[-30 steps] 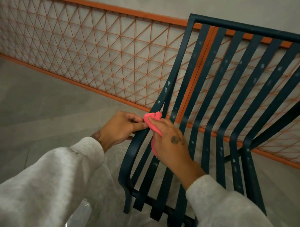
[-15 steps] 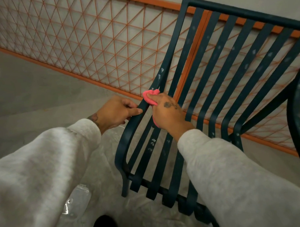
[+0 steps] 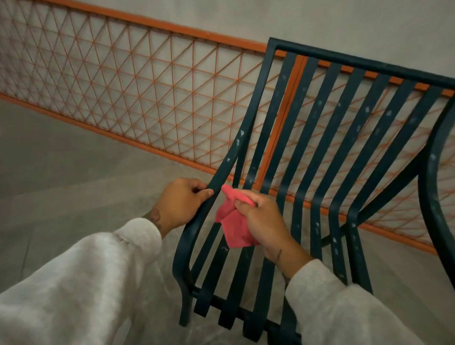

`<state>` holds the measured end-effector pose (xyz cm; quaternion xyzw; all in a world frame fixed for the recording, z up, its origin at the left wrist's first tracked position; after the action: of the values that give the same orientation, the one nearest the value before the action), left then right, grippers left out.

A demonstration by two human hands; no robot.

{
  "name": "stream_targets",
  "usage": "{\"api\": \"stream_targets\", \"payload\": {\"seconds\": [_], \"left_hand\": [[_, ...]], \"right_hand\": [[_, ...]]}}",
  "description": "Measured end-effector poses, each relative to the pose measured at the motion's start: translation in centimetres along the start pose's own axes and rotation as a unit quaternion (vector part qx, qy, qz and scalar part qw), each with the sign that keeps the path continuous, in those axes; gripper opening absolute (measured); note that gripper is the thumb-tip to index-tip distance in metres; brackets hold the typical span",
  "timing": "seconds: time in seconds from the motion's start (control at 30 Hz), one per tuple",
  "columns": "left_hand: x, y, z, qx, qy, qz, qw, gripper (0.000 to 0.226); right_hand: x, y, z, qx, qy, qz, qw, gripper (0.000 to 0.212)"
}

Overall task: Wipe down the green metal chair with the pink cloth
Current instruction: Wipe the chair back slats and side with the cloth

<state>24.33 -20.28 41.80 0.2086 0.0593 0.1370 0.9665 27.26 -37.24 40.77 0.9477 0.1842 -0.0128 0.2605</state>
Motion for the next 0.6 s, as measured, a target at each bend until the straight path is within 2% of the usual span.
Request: {"api": "stream_targets", "payload": {"seconds": [0.07,0.17,0.2,0.27,0.3,0.33,0.4,0.53,0.6], "left_hand": [[0.4,0.5,0.2,-0.016,0.021,-0.028,0.999,0.019],[0.8,0.6,0.2,-0.074,0.071,-0.047,0.994,0.021],[0.9,0.6,0.3,-0.069,0.071,-0.044,0.994,0.020],[1.0,0.5,0.6,-0.051,0.062,-0.042,0.996,0.020],[1.0,0.3,0.7,-0.047,0.060,-0.046,0.996,0.020],[1.1,0.1,0.9,-0.046,0.056,-0.052,0.996,0.020],[1.2,0.1,1.6,-0.048,0.044,-0.061,0.996,0.021],[2.3,0.0,1.8,-0.125,0.099,-0.096,0.983,0.023],[3.2,0.0,1.8,-0.137,0.129,-0.096,0.977,0.020]], "right_hand": [[0.9,0.8,0.4,-0.006,-0.031,0.024,0.999,0.025],[2.7,1.8,0.0,0.010,-0.062,0.038,0.997,0.025],[3.1,1.9,-0.1,-0.012,-0.051,0.067,0.996,0.022],[3.1,1.8,-1.0,-0.080,0.050,0.141,0.985,0.023],[3.1,1.3,-1.5,-0.119,0.126,0.137,0.975,0.031],[3.3,0.4,-1.3,-0.168,0.197,0.094,0.961,0.043],[4.3,-1.5,-0.3,-0.273,0.273,-0.003,0.922,0.062],[8.9,-1.5,1.7,-0.367,0.264,-0.008,0.892,0.078],[10.7,-0.6,1.4,-0.388,0.239,-0.012,0.890,0.082]]}}
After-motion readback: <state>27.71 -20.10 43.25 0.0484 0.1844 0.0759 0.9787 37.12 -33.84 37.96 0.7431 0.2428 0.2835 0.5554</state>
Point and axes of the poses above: each hand's wrist, its own x-axis towards the middle knuckle, its own y-axis out of the back of the hand, z = x × y, the point moved 3 cm from there along x, towards the middle knuckle, and after that the axes turned 13 degrees about -x, right-handed, at the moved point
